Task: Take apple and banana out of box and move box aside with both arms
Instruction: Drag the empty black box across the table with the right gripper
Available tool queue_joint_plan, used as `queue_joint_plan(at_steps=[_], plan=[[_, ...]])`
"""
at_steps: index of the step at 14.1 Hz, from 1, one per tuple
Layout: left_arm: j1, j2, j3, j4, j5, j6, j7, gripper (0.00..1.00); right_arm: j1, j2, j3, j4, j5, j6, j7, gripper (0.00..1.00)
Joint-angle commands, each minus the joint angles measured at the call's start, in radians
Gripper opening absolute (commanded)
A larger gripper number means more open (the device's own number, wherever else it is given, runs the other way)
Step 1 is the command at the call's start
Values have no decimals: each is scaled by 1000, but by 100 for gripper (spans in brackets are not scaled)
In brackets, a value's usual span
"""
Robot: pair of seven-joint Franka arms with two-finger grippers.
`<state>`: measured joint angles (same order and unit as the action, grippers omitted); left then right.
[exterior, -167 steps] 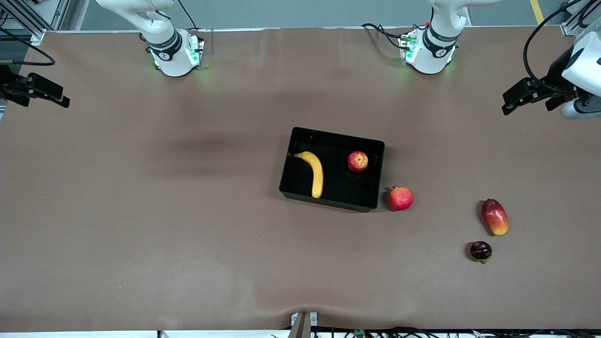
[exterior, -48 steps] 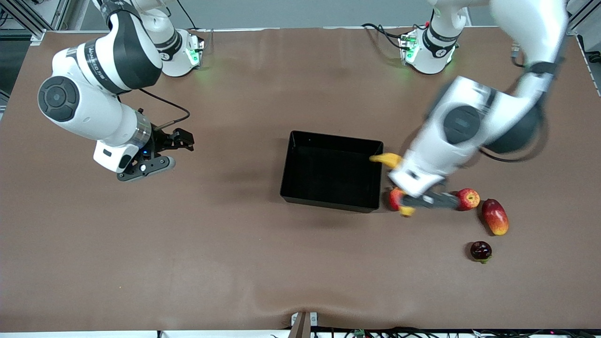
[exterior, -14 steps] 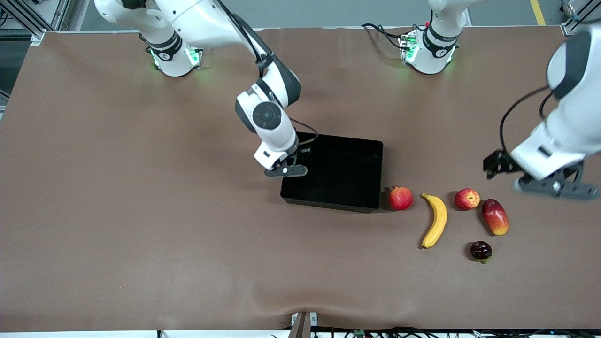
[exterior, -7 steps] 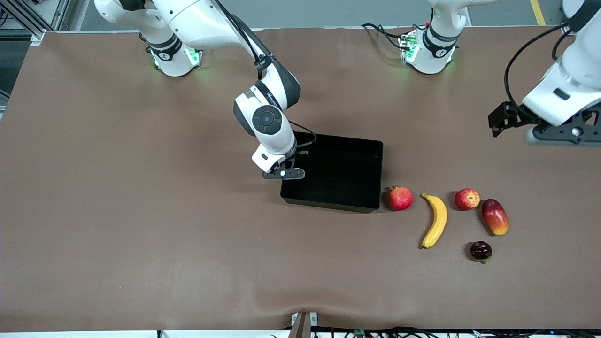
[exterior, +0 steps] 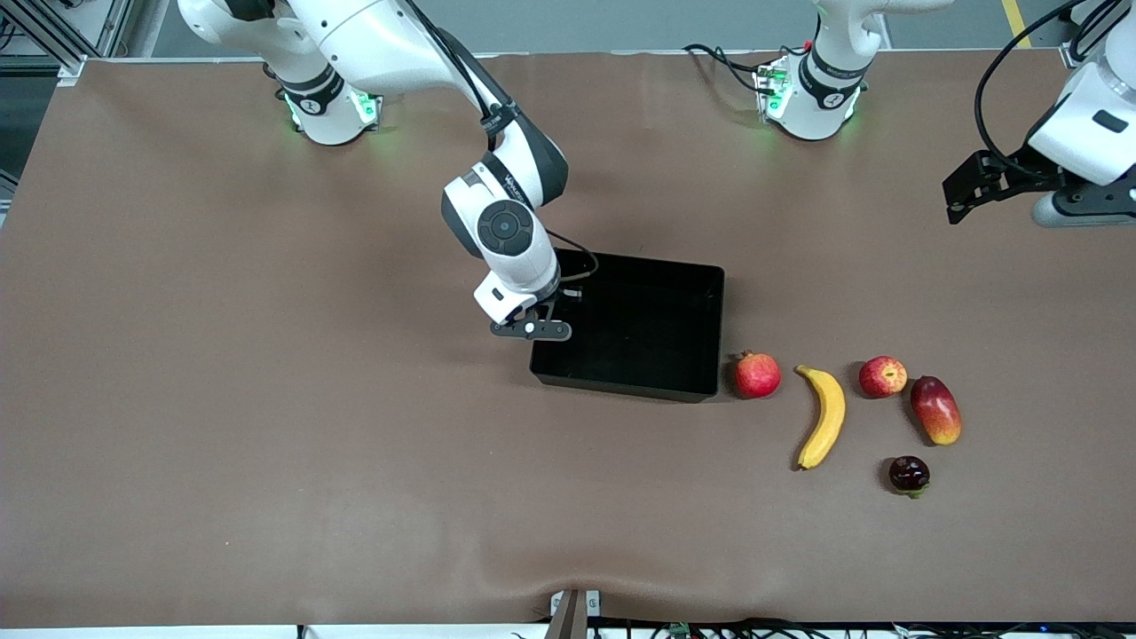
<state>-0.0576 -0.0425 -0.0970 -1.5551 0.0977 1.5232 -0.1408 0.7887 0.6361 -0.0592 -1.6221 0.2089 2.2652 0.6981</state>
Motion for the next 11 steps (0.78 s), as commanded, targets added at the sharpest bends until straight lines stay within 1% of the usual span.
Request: queue_joint_plan(at_steps=[1,3,5,6,8,9,11], plan=[[-1,-16,8,-20,-18,-2,-34,100,-11,-9,9,-9,-25,-3,26,0],[10,-11,10,-19,-18,5,-43,100,-29,-32,9,-28,-25,-12,20,0],[10,-5,10,-19,-16,12,-69,100,-61,-82,9,-85,-26,-12,14,0],[10,-2,10,-19,-16,12,-71,100,-104,-114,10,-99,-28,-22,-11,0],[12,0,10,-19,-13,14,-71,100,-179,-182,9,-101,-31,-143,-131,0],[16,-2,10,-17,-13,14,-71,100,-231,-214,10,-101,-31,-176,-185,0],[18,-3,10,-17,-15,12,-71,100,-316,-245,9,-102,-31,-217,-306,0]])
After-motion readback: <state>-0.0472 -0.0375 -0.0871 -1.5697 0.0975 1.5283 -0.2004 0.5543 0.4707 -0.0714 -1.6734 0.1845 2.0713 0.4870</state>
